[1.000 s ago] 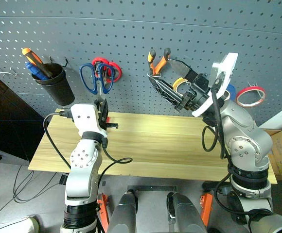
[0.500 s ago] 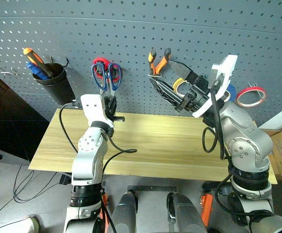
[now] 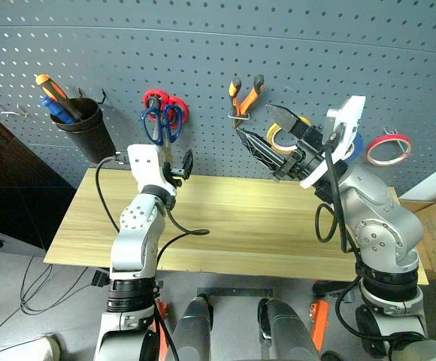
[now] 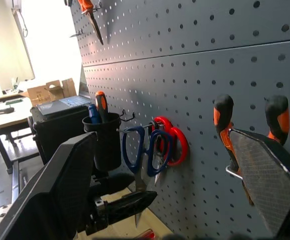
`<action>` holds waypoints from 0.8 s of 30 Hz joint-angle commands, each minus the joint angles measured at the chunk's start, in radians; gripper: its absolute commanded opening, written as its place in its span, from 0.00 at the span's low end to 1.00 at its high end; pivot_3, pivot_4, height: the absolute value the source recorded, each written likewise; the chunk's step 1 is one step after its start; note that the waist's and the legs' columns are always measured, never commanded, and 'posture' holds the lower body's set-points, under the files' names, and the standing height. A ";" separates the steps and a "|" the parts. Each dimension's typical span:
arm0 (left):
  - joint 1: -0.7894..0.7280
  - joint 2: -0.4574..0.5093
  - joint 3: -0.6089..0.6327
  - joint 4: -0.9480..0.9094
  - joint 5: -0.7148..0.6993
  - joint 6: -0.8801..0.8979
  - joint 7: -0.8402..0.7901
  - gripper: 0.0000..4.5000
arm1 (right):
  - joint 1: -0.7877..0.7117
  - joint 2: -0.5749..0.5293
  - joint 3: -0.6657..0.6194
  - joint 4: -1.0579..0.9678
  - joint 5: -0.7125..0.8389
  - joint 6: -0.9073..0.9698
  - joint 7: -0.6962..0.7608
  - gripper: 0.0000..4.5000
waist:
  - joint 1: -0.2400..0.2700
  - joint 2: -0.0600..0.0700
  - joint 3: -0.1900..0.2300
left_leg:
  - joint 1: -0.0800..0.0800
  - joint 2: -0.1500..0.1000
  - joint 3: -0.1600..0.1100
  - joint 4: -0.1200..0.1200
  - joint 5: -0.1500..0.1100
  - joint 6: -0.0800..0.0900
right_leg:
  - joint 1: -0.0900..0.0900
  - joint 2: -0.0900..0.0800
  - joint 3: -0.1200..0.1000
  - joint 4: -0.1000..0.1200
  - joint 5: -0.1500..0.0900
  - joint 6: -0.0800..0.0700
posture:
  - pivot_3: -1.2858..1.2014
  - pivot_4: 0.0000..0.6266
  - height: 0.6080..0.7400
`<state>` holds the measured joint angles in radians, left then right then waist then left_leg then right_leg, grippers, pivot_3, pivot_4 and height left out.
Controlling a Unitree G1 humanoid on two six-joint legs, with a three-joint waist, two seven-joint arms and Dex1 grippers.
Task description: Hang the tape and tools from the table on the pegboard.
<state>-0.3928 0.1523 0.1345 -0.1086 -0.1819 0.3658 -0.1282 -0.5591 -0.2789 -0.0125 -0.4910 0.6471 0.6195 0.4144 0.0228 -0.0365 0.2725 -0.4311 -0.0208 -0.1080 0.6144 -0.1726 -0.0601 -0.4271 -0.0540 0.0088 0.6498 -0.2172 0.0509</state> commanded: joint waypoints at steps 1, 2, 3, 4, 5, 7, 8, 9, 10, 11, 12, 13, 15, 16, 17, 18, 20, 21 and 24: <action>0.026 0.007 -0.012 -0.064 -0.008 0.020 -0.009 0.99 | 0.019 -0.024 0.016 -0.069 0.001 -0.025 0.035 1.00 | 0.000 0.000 0.000 | 0.000 0.000 0.000 0.000 0.000 0.000 | 0.000 0.000 0.000 0.000 0.000 0.000 | 0.56 0.33 1.00; 0.035 0.009 -0.014 -0.071 -0.008 0.028 -0.011 0.99 | 0.023 -0.028 0.020 -0.073 0.004 -0.024 0.039 1.00 | 0.000 0.000 0.000 | 0.000 0.000 0.000 0.000 0.000 0.000 | 0.000 0.000 0.000 0.000 0.000 0.000 | 0.56 0.33 1.00; 0.040 0.010 -0.015 -0.076 -0.008 0.033 -0.012 0.99 | 0.025 -0.029 0.021 -0.076 0.007 -0.023 0.041 1.00 | 0.000 0.000 0.000 | 0.000 0.000 0.000 0.000 0.000 0.000 | 0.001 0.000 0.000 0.000 0.000 0.000 | 0.56 0.33 1.00; 0.049 0.011 -0.014 -0.084 -0.010 0.041 -0.011 0.99 | 0.027 -0.033 0.026 -0.077 0.006 -0.024 0.047 1.00 | 0.000 0.000 0.000 | 0.000 0.000 0.000 0.000 0.000 0.000 | 0.001 0.000 0.000 0.000 0.000 0.000 | 0.56 0.33 1.00; 0.057 0.012 -0.014 -0.091 -0.010 0.048 -0.010 0.99 | 0.030 -0.037 0.031 -0.078 0.004 -0.027 0.053 1.00 | 0.000 0.000 0.000 | 0.000 0.000 0.000 0.000 0.000 0.000 | 0.001 0.000 0.000 0.000 0.000 0.000 | 0.56 0.33 1.00; 0.071 0.016 -0.014 -0.104 -0.004 0.062 -0.007 0.99 | 0.035 -0.043 0.037 -0.076 -0.001 -0.030 0.064 1.00 | 0.000 0.000 0.000 | 0.001 0.000 0.000 0.000 0.000 0.000 | 0.001 0.000 0.000 0.000 0.000 0.000 | 0.56 0.34 1.00; 0.077 0.017 -0.013 -0.111 -0.002 0.068 -0.004 0.99 | 0.037 -0.045 0.038 -0.074 -0.002 -0.032 0.067 1.00 | 0.000 0.000 0.000 | 0.001 0.000 0.000 0.000 0.000 0.000 | 0.001 0.000 0.000 0.000 0.000 0.000 | 0.56 0.34 1.00; 0.082 0.019 -0.011 -0.118 -0.001 0.074 -0.003 0.99 | 0.039 -0.046 0.038 -0.072 -0.003 -0.032 0.070 1.00 | 0.000 0.000 0.000 | 0.001 0.000 0.000 0.000 0.000 0.000 | 0.002 0.000 0.000 0.000 0.000 0.000 | 0.56 0.34 1.00; 0.087 0.020 -0.009 -0.124 0.000 0.081 0.000 0.99 | 0.039 -0.046 0.038 -0.070 -0.004 -0.033 0.072 1.00 | 0.000 0.000 0.000 | 0.002 0.000 0.000 0.000 0.000 0.000 | 0.002 0.000 0.000 0.000 0.000 0.000 | 0.56 0.34 1.00; 0.093 0.022 -0.007 -0.130 0.000 0.086 0.002 0.99 | 0.040 -0.047 0.038 -0.069 -0.005 -0.033 0.075 1.00 | 0.000 0.000 0.000 | 0.002 0.000 0.000 0.000 0.000 0.000 | 0.002 0.000 0.000 0.000 0.000 0.000 | 0.56 0.35 1.00; 0.100 0.024 -0.006 -0.138 0.000 0.092 0.004 0.99 | 0.041 -0.048 0.038 -0.068 -0.005 -0.033 0.078 1.00 | 0.000 0.000 0.000 | 0.002 0.000 0.000 0.000 0.000 0.000 | 0.002 0.000 0.000 0.000 0.000 0.000 | 0.56 0.35 1.00; 0.106 0.025 -0.005 -0.144 0.000 0.096 0.006 0.99 | 0.042 -0.049 0.039 -0.068 -0.005 -0.033 0.080 1.00 | 0.000 0.000 0.000 | 0.002 0.000 0.000 0.000 0.000 0.000 | 0.002 0.000 0.000 0.000 0.000 0.000 | 0.56 0.35 1.00; 0.132 0.026 -0.007 -0.164 -0.003 0.112 0.007 0.99 | 0.055 -0.060 0.048 -0.070 -0.010 -0.038 0.097 1.00 | 0.000 0.000 0.000 | 0.002 0.000 0.000 0.000 0.000 0.000 | 0.002 0.000 0.000 0.000 0.000 0.000 | 0.56 0.36 1.00; 0.161 0.029 -0.012 -0.181 -0.004 0.128 0.004 0.99 | 0.074 -0.082 0.068 -0.070 -0.027 -0.042 0.120 1.00 | 0.000 0.000 0.000 | 0.002 0.000 0.000 0.000 0.000 0.000 | 0.002 0.000 0.000 0.000 0.000 0.000 | 0.56 0.37 1.00; 0.190 0.033 -0.017 -0.197 -0.003 0.144 0.002 0.99 | 0.092 -0.105 0.093 -0.068 -0.048 -0.048 0.146 1.00 | 0.000 0.000 0.000 | 0.002 0.000 0.000 0.000 0.000 0.000 | 0.002 0.000 0.000 -0.001 0.000 0.000 | 0.56 0.37 1.00; 0.215 0.038 -0.021 -0.210 0.001 0.158 -0.001 0.99 | 0.107 -0.123 0.114 -0.064 -0.067 -0.056 0.164 1.00 | 0.000 0.000 0.000 | 0.003 0.000 0.000 -0.001 0.000 0.001 | 0.004 0.000 0.000 -0.002 0.000 0.000 | 0.56 0.38 1.00; 0.258 0.054 -0.023 -0.231 0.010 0.183 -0.004 0.99 | 0.127 -0.156 0.163 -0.046 -0.133 -0.074 0.177 1.00 | -0.001 0.000 0.000 | 0.003 0.000 0.000 -0.001 0.000 0.001 | 0.004 0.000 0.000 -0.003 0.000 0.000 | 0.56 0.39 1.00; 0.274 0.063 -0.022 -0.238 0.014 0.192 -0.003 0.99 | 0.136 -0.160 0.177 -0.039 -0.151 -0.089 0.186 1.00 | -0.001 0.000 0.000 | 0.003 0.000 0.000 -0.001 0.000 0.001 | 0.003 0.000 0.000 -0.002 0.000 0.000 | 0.56 0.39 1.00; 0.313 0.098 -0.005 -0.246 0.044 0.231 0.021 0.99 | 0.151 -0.162 0.220 -0.011 -0.200 -0.114 0.204 1.00 | 0.000 0.000 0.000 | 0.004 0.001 -0.001 -0.001 0.000 0.001 | 0.004 0.000 -0.001 -0.001 -0.003 0.003 | 0.57 0.41 1.00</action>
<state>-0.0852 0.2303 0.1141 -0.3008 -0.1627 0.5830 -0.1206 -0.4089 -0.4364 0.1899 -0.4930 0.4782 0.5495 0.6013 0.0228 -0.0363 0.2728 -0.4272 -0.0194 -0.1085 0.6135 -0.1726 -0.0594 -0.4234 -0.0538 0.0082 0.6484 -0.2201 0.0534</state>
